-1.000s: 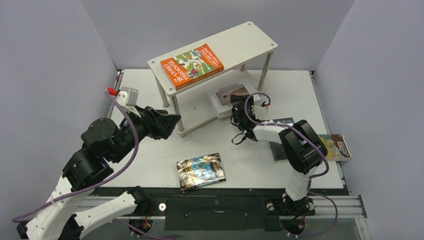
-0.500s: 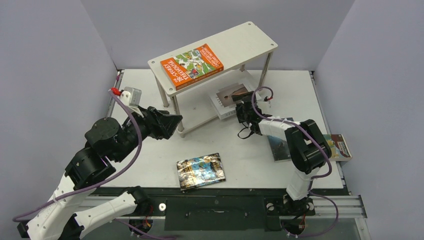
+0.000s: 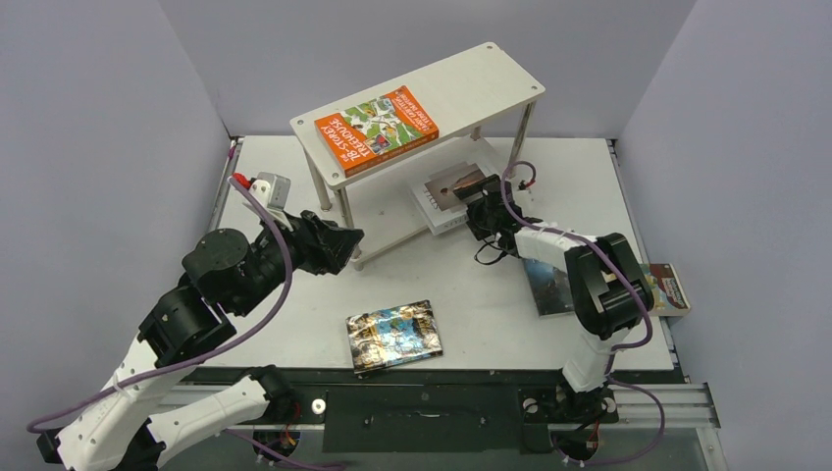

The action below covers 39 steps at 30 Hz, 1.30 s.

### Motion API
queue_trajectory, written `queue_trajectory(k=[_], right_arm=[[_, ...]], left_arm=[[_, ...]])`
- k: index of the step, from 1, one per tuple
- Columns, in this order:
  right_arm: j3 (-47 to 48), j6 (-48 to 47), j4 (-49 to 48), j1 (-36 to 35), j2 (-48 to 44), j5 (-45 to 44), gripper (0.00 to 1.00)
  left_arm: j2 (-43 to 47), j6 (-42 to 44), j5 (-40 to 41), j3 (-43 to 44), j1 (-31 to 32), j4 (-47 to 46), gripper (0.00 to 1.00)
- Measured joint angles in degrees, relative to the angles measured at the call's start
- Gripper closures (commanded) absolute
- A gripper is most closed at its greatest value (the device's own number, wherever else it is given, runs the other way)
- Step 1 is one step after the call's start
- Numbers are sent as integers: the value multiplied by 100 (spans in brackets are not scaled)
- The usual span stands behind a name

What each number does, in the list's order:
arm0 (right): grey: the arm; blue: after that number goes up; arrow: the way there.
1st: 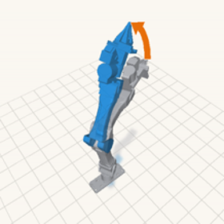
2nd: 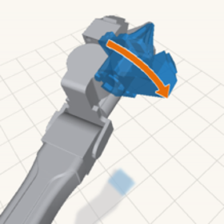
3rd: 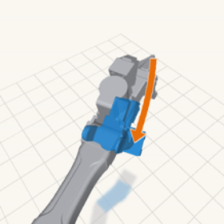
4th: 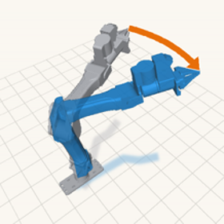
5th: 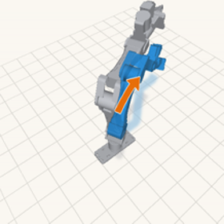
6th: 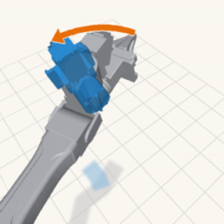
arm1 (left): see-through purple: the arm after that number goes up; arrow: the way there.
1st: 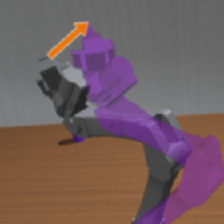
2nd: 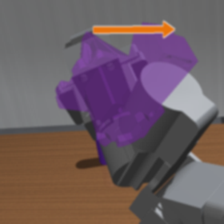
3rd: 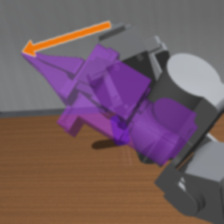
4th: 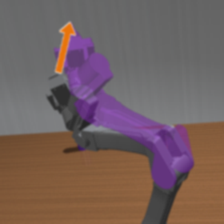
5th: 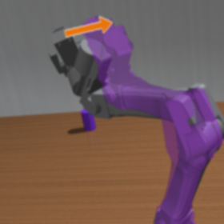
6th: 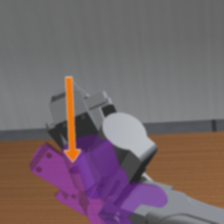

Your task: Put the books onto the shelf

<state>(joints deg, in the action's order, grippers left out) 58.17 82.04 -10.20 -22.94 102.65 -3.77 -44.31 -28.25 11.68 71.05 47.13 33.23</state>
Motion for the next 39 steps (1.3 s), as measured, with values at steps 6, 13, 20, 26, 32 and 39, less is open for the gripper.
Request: queue_trajectory(k=[6,13,20,26,32,39], right_arm=[[-7,-164,-57,192,-2,350,19],[-369,-173,-219,232,-118,511,18],[-501,-236,-365,339,-258,710,19],[-737,-363,-603,352,-411,831,39],[-743,-404,-769,352,-503,881,62],[-734,-402,-815,387,-505,887,58]], left_arm=[[-31,0,-13,-9,0,0,41],[-96,-4,-13,-9,0,-2,41],[-129,-7,-13,-101,0,-52,41],[-181,-7,-26,-140,0,-76,41],[-271,-7,-68,-140,0,-122,41],[-157,-11,-81,-245,0,-221,40]])
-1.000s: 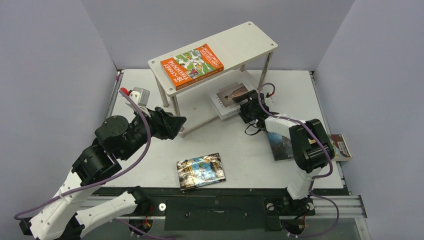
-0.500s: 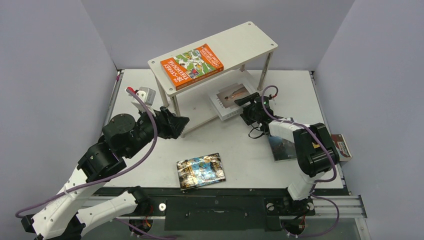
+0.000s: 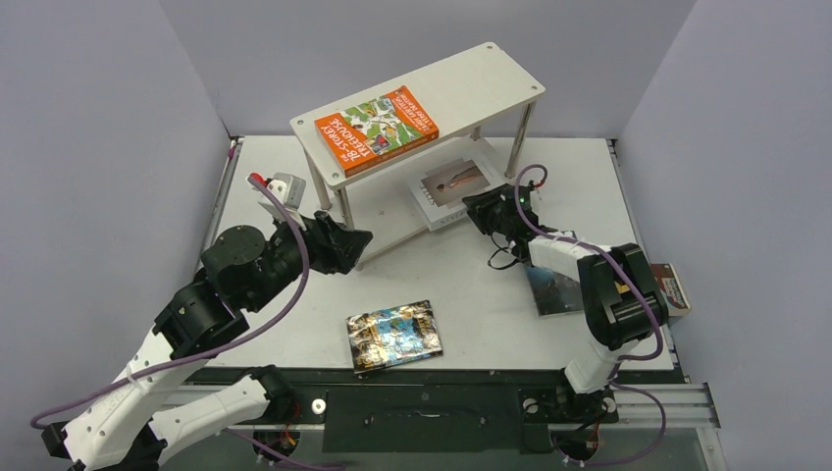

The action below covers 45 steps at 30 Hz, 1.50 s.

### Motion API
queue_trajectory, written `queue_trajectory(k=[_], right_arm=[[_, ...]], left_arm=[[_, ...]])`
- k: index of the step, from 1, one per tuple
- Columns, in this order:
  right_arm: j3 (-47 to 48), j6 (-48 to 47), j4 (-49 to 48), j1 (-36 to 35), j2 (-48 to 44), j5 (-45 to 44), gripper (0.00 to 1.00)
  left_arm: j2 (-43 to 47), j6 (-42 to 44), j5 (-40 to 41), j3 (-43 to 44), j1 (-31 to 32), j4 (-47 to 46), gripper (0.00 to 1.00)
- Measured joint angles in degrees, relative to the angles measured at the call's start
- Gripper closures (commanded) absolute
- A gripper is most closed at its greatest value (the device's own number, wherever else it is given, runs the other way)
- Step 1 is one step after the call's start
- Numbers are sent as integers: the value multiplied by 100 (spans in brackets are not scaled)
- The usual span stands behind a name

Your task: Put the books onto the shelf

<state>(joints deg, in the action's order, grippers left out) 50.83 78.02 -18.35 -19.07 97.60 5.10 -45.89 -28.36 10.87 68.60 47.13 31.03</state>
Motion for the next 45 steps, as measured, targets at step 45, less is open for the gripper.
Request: queue_trajectory(k=[45], right_arm=[[-857,-1272,140,-334,-1237,181,42]], left_arm=[[-157,-94,-278,-76,0,264,40]])
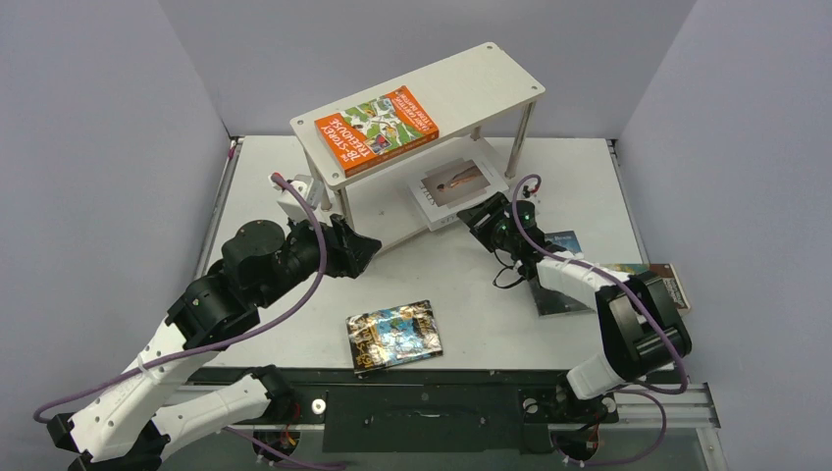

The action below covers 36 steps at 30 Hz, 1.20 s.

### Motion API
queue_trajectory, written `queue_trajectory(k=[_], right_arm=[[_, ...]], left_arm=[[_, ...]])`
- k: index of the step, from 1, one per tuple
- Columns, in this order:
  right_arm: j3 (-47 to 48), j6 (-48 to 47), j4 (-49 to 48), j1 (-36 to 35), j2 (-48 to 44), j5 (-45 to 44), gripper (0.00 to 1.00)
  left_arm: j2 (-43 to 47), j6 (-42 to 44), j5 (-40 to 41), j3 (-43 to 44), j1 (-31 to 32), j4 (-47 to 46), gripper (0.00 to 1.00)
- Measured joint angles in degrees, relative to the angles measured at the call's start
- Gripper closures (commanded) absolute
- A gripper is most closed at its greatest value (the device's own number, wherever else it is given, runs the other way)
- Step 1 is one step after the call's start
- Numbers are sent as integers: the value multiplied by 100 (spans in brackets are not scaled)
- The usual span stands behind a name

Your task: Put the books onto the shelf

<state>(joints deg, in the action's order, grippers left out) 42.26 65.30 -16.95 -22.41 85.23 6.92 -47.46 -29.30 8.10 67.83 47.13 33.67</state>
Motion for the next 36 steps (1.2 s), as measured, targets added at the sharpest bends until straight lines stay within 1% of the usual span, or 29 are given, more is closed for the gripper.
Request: queue_trajectory(k=[3,7,10,16,20,23,27,32,36], right_arm=[[87,107,-157,37,361,118,37],[168,321,-599,103,798,278,34],[164,533,-1080,258,1058,389,34],[160,1034,-2389,686,1801,684,34],[160,1198,-2717,782,2153,800,34],[162,1266,-2844,817,2243,868,35],[175,1344,-3023,859,2253,931,43],[243,1414,-3259,975,2424,960,59],[251,1504,-3344,1047,2505,1010,62]], left_arm=[[-4,-2,-2,0,0,0,40],[-4,-2,-7,0,0,-2,40],[0,-2,-24,2,0,-2,40],[0,-2,-57,2,0,-2,40],[-13,-4,-74,0,0,-4,40],[-42,-4,-85,2,0,-7,40],[-76,-4,-85,2,0,-7,40],[-90,-4,-85,2,0,-7,40],[-90,-4,-85,2,0,-7,40]])
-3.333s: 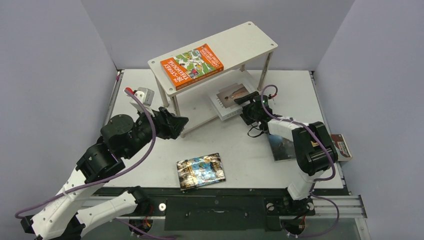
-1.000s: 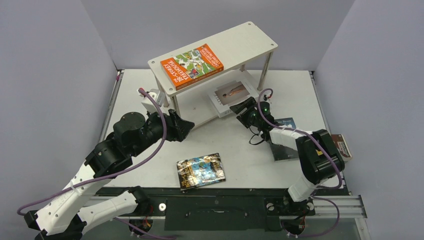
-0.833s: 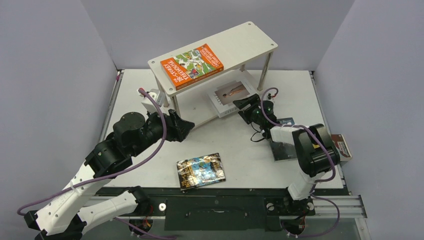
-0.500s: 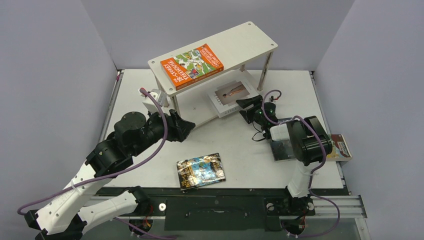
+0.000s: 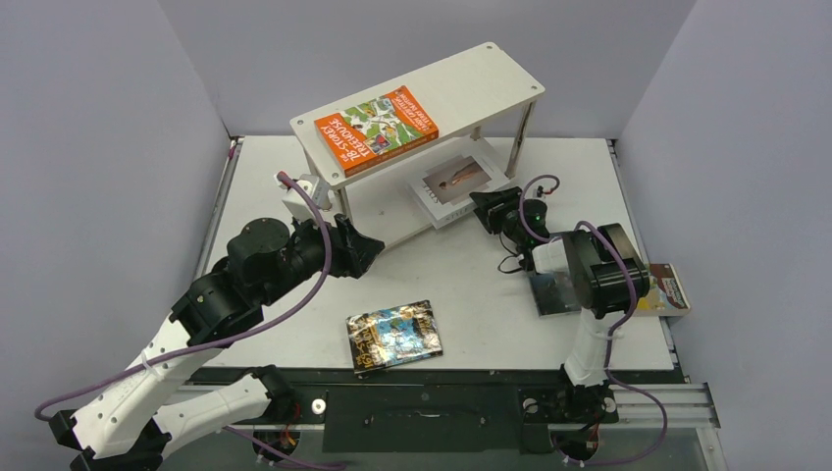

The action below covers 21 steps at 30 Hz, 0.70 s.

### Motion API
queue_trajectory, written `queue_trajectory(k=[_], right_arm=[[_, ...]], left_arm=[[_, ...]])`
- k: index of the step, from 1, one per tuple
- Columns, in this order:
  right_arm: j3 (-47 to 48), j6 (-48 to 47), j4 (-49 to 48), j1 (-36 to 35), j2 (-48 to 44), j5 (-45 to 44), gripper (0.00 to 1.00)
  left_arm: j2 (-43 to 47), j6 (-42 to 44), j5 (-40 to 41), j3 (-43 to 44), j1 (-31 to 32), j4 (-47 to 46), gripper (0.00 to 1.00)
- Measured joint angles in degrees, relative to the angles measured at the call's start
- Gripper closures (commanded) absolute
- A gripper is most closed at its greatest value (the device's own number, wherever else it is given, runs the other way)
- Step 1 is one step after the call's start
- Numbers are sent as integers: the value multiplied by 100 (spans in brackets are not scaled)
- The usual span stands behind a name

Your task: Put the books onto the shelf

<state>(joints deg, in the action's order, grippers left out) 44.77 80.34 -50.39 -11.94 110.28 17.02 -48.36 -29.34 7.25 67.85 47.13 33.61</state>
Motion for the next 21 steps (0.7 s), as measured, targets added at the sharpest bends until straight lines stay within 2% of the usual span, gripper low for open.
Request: queue_trajectory(k=[14,19,21], right_arm=[[468,-31,122,116,131,2,62],[544,-7,79,109,289,7,40],[564,7,9,107,284,2,35]], left_arm=[[2,-4,-2,0,0,0,40],[9,-7,-4,0,0,0,40],[13,-7,-7,0,0,-2,40]])
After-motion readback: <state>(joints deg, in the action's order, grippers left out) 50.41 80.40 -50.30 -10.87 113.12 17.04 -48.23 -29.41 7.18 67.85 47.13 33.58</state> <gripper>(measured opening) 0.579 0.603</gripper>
